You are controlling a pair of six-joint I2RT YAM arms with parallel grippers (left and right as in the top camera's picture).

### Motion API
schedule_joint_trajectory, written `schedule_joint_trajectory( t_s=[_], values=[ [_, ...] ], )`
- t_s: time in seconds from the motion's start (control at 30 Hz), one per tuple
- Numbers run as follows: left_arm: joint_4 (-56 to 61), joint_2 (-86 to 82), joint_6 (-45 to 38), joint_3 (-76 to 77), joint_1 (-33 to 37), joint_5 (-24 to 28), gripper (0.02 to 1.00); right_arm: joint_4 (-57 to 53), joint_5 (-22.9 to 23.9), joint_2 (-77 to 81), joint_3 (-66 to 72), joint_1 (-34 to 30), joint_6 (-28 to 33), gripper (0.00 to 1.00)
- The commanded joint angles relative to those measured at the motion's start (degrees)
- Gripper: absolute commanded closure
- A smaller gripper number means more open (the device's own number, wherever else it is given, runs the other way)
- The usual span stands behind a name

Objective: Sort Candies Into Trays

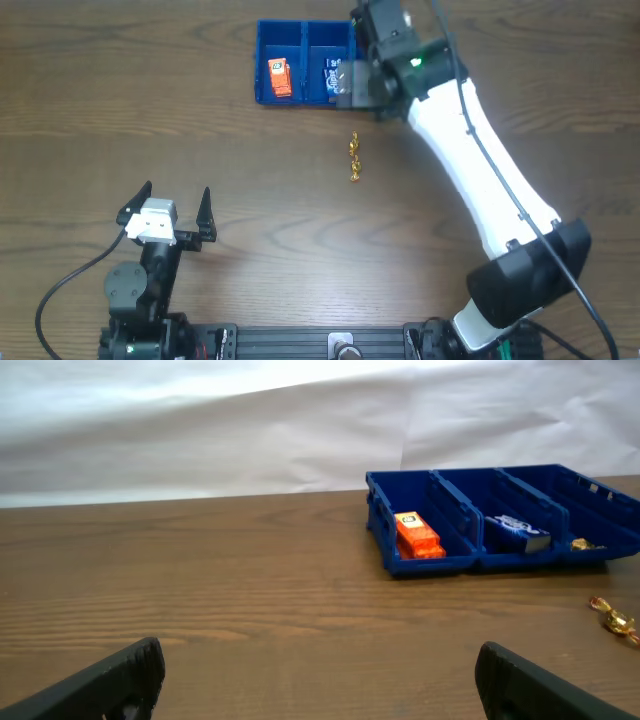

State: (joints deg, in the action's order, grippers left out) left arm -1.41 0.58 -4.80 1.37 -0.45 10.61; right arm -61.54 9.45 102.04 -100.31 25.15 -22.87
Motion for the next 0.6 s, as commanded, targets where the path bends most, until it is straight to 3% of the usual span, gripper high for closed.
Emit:
schedule_joint_trajectory(
  t_s=[0.03,0.2,0.6],
  values=[
    [-1.9,-0.3,-0.8,-1.1,-0.1,1.2,0.02,0.2,-6.2,2.0,9.4,1.8,-4.5,0.003],
    [-1.9,-0.3,-0.8,-1.1,-0.1,1.2,0.02,5.6,-8.5,2.0,20.7,3.6,-5.9,0.003],
    [-1.9,-0.3,-0.8,-1.1,-0.1,1.2,0.02,19.5,-7.0,2.4,32.3,4.1,-6.9,0.001]
  ],
)
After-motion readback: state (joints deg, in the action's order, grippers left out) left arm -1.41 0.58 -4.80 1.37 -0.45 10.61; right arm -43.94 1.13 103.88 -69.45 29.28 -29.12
